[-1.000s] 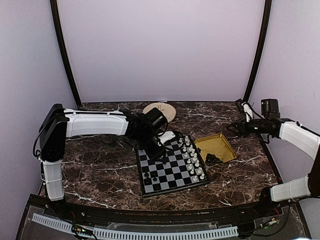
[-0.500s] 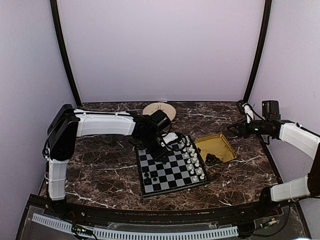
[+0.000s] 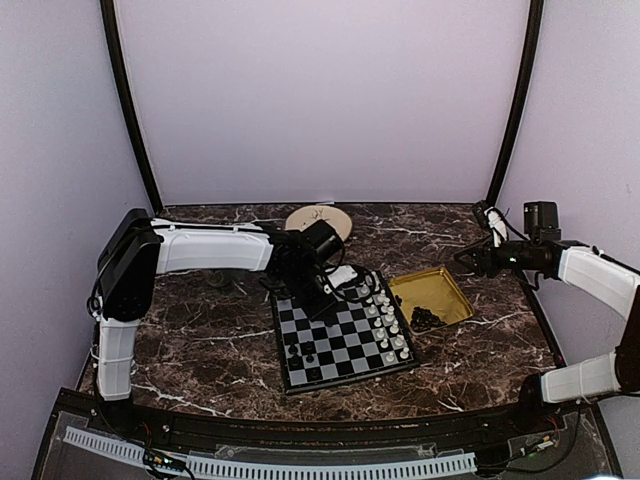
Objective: Set up the chess pieces on the board
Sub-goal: Pick up the pawn from the chessboard, then place the pawn on d7.
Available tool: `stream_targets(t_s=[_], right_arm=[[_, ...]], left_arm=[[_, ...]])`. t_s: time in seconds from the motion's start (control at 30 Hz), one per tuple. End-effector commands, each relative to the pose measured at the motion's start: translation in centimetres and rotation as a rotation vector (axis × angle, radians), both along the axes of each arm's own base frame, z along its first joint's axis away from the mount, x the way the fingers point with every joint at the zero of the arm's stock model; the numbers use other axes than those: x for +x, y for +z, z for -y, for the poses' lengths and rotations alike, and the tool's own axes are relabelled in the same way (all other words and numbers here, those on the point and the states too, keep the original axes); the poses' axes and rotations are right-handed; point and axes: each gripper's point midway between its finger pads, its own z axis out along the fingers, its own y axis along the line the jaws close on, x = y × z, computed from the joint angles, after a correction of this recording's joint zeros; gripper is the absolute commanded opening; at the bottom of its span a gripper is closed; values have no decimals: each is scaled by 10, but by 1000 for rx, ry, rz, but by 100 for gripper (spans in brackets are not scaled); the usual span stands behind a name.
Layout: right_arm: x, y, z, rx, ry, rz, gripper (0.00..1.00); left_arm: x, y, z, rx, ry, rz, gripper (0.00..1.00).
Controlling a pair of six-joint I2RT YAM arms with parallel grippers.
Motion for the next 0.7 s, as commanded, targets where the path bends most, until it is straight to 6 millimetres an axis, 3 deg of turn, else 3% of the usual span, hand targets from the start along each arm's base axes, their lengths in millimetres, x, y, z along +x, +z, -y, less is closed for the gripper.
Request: stream_targets(t_s=[0.0, 0.2, 0.67], right_arm=[[0, 1, -1, 3, 17, 21, 44], [0, 0, -1, 3, 20, 22, 44], [0, -4, -3, 10, 30, 8, 44]], left_arm=[[-5, 10, 2, -2, -11, -14, 8], [-9, 20, -18, 35, -1, 18, 6], [-30, 16, -53, 94, 21, -1, 5]])
